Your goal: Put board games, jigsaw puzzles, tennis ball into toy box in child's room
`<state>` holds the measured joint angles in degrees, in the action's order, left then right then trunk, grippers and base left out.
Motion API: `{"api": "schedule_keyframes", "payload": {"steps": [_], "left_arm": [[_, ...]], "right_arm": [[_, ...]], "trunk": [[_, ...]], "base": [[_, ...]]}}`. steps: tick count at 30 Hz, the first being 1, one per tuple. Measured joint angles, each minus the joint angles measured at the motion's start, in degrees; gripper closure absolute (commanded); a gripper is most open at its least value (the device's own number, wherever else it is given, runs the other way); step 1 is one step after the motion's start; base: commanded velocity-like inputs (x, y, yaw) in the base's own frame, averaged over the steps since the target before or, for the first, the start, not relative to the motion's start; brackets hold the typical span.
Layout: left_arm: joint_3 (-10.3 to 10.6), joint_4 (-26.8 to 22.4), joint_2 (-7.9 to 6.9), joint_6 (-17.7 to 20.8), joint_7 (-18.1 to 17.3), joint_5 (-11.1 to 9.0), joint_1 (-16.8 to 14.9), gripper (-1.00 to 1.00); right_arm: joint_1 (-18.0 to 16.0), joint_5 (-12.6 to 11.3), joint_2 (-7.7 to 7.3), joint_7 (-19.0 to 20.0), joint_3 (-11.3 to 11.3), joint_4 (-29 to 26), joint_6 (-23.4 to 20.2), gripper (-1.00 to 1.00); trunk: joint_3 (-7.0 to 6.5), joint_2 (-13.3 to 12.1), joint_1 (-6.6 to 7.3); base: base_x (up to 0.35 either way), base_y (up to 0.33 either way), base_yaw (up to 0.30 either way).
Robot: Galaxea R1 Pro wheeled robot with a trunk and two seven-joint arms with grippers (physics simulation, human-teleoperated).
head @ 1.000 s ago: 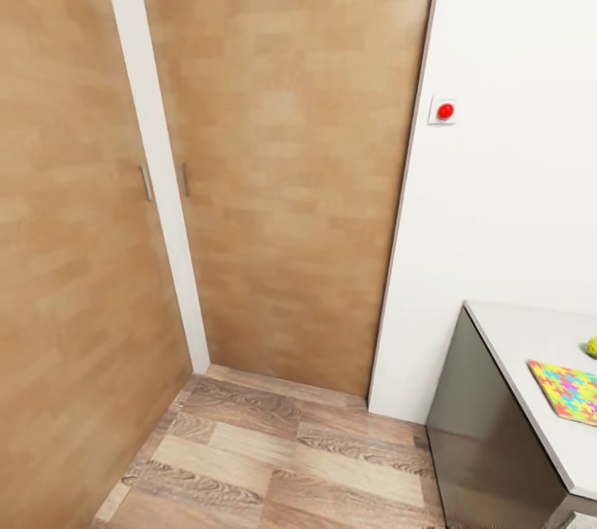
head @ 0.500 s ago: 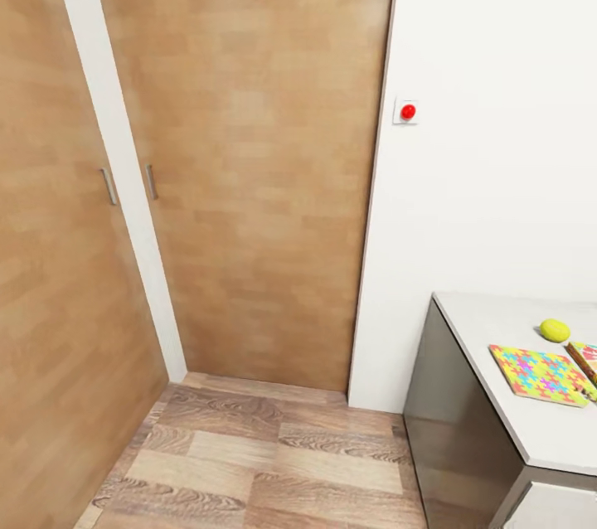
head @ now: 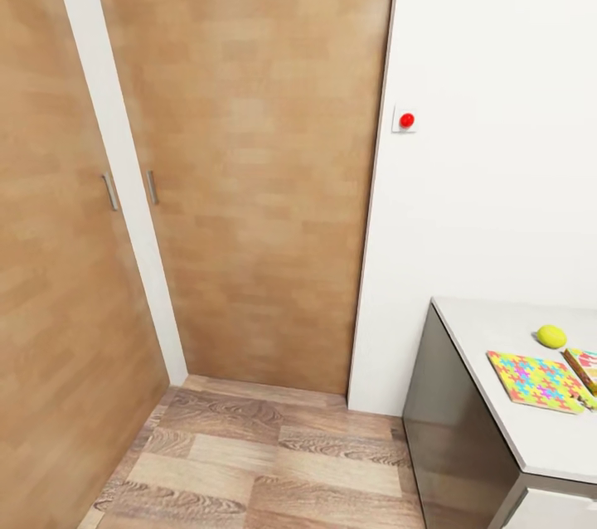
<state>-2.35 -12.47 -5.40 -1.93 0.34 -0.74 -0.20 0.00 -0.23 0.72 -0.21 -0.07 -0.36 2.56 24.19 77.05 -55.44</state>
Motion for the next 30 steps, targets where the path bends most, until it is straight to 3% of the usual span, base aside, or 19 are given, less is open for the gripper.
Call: {"api": "schedule_keyframes", "payload": {"steps": [4,8,13,15,18,22,27,30], "left_arm": [[-1.06,-0.33,-1.08,0.75,0.08,-0.01,-3.56,-1.0],[-2.0,-0.28,-2.81,3.75,0.1,-0.18,-9.63,-1.0],[-3.83,-0.27,-3.39,4.18,0.0,-0.51,-13.25,-1.0],[-4.1,-0.13,-3.25,2.31,-0.01,-0.52,-13.62,-1.0],[-4.26,0.69,-2.87,-3.8,-0.02,-0.56,-13.84,-1.0],[-4.36,2.67,-2.24,-6.84,-0.02,-0.59,-13.93,-1.0],[-4.44,2.77,-1.78,-7.18,-0.06,-0.62,-14.11,-1.0],[-4.36,-0.14,-0.89,-1.81,-0.04,-0.57,-15.83,-1.0]], "right_arm": [[0.0,-0.23,-1.27,-0.02,-0.21,-2.68,4.58,-1.0],[0.0,-0.72,-1.76,-0.03,-0.43,-3.93,11.06,-1.0],[0.0,-2.65,-1.86,-0.07,-0.5,-4.37,13.66,-1.0],[0.0,-3.78,-1.77,-0.11,-0.48,-4.35,13.81,-1.0],[0.0,-4.69,-1.8,-0.21,-0.47,-4.4,14.12,-1.0],[0.0,-5.09,-1.83,-0.31,-0.51,-4.6,14.15,-1.0],[-0.09,-9.42,-1.52,-1.21,-1.95,-4.76,13.58,-1.0],[-1.39,-14.97,-1.7,-1.82,-2.89,-4.88,11.99,-1.0]], "trunk": [[-0.73,-1.61,0.88],[-1.45,-3.21,1.76],[-2.34,-5.22,2.86],[-2.7,-6.02,3.3],[-3.24,-7.22,3.95],[-3.95,-8.83,4.83],[-4.86,-10.84,5.93],[-5.41,-12.05,6.59]], "base": [[0.0,0.0,0.0],[0.0,0.0,0.0],[0.0,0.0,0.0],[0.0,0.0,0.0],[0.0,0.0,0.0],[0.0,0.0,0.0],[0.0,0.0,0.0],[0.0,0.0,0.0]]}}
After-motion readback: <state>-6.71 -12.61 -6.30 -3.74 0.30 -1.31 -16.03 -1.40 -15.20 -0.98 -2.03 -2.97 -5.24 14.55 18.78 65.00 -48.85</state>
